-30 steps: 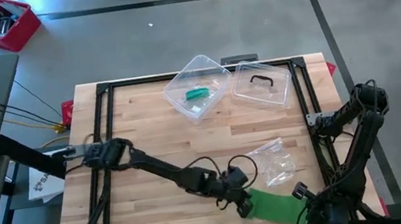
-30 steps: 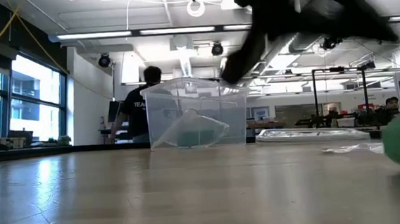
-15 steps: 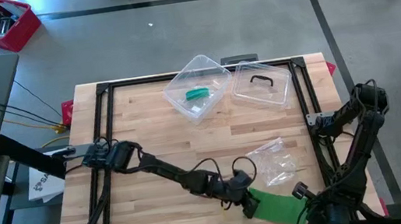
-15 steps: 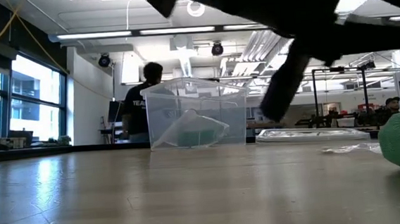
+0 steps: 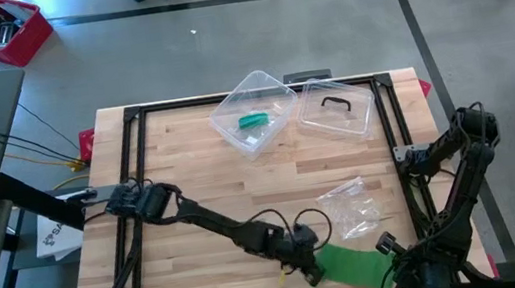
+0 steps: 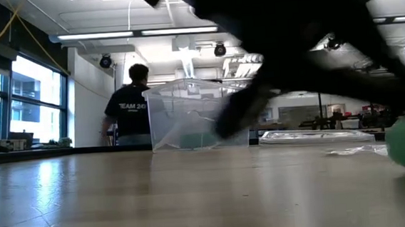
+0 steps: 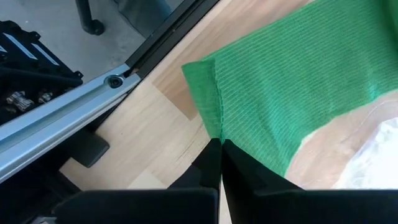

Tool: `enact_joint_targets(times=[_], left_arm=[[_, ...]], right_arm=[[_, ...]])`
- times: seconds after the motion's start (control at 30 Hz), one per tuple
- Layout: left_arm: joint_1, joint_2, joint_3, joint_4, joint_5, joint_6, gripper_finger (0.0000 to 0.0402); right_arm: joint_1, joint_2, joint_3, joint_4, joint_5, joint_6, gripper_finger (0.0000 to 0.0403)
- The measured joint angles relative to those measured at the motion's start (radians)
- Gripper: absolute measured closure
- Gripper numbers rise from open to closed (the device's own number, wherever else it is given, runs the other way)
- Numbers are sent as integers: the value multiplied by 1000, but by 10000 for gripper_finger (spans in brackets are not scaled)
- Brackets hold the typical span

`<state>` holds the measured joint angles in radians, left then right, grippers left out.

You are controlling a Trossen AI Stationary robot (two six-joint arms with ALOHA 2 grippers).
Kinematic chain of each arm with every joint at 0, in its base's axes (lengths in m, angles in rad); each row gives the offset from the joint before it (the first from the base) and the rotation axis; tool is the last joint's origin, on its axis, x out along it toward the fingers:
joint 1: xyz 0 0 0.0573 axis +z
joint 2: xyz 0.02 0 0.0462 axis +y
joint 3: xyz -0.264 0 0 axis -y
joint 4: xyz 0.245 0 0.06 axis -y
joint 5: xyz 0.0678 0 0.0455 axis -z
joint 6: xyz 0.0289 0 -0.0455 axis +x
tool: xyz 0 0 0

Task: Roll bandage
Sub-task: Roll the green bandage

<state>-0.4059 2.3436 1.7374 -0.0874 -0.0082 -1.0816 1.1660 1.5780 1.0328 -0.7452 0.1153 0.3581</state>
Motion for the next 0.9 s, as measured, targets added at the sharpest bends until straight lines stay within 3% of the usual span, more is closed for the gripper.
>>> enact_joint_targets(times=[0.07,0.13,0.3,0.43,0.57,0.73,0.8,0.9], left_arm=[[13,15,4,153,-16,50,402],[31,5,42,172,-33,103,402],[45,-13,160,-236,-33,171,402],[27,-6,151,-314,-24,140,402],[17,32,152,-221,11,102,402],[24,122,160,66,84,42,402],[34,144,194,129,57,96,402],[54,146,274,88,-19,236,402]], right_arm=[[0,0,0,-2,0,-1,403],[0,0,0,-6,0,2,403],[2,0,0,-12,0,13,403],[4,0,0,-27,6,26,403],[6,0,0,-32,17,27,403],[6,0,0,-33,18,34,403],[7,0,0,-34,29,35,403],[6,0,0,-36,41,35,403]])
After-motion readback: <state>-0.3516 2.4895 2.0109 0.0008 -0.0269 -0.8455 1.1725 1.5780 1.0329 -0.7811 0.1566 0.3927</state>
